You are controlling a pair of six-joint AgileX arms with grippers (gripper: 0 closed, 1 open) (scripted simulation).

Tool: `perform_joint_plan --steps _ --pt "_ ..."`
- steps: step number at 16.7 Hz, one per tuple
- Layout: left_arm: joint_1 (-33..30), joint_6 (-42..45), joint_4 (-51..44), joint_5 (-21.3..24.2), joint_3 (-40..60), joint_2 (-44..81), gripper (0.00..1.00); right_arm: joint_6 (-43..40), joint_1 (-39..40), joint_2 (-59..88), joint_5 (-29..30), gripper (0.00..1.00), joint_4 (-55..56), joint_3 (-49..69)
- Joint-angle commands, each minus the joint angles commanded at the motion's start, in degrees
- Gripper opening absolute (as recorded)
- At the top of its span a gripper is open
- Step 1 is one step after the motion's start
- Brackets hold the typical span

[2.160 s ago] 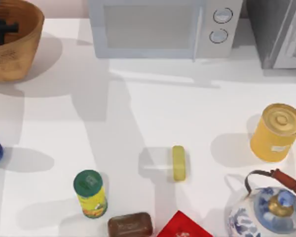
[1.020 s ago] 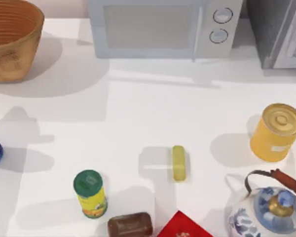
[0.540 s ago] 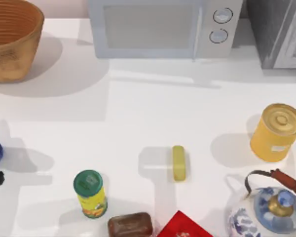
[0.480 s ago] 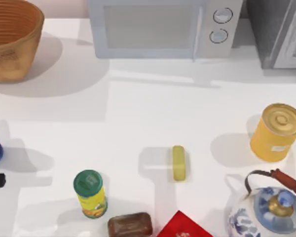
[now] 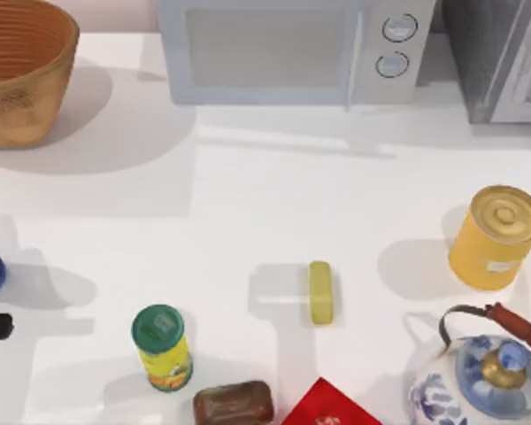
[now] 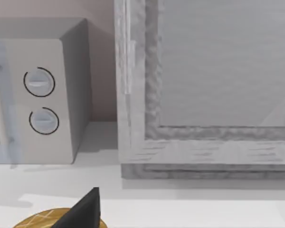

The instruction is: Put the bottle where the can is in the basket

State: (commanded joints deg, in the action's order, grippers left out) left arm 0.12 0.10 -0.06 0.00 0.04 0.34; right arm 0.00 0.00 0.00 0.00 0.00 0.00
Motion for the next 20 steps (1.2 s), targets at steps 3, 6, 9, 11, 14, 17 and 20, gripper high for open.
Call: perform_joint_plan --steps 3,6,9,11,14,17,20 --pt "-1.3 0.2 2.5 2.5 2.0 4.1 0.00 0.0 0.0 0.0 0.0 1.00 0.0 0.0" --pt "-3.0 0.5 8.0 6.2 6.1 13.2 0.00 0.0 0.0 0.0 0.0 1.00 0.0 0.0" --pt "-4.6 0.7 15.8 10.2 11.4 27.6 0.00 0.0 0.0 0.0 0.0 1.00 0.0 0.0" --pt "-5.7 0.7 21.0 13.1 14.8 37.6 0.00 0.0 0.0 0.0 0.0 1.00 0.0 0.0" --pt "-7.2 0.6 27.5 17.3 19.3 50.1 0.00 0.0 0.0 0.0 0.0 1.00 0.0 0.0" --pt "-8.6 0.4 33.2 21.2 23.2 58.9 0.00 0.0 0.0 0.0 0.0 1.00 0.0 0.0" --pt "-9.7 0.3 39.1 24.7 27.1 67.4 0.00 0.0 0.0 0.0 0.0 1.00 0.0 0.0"
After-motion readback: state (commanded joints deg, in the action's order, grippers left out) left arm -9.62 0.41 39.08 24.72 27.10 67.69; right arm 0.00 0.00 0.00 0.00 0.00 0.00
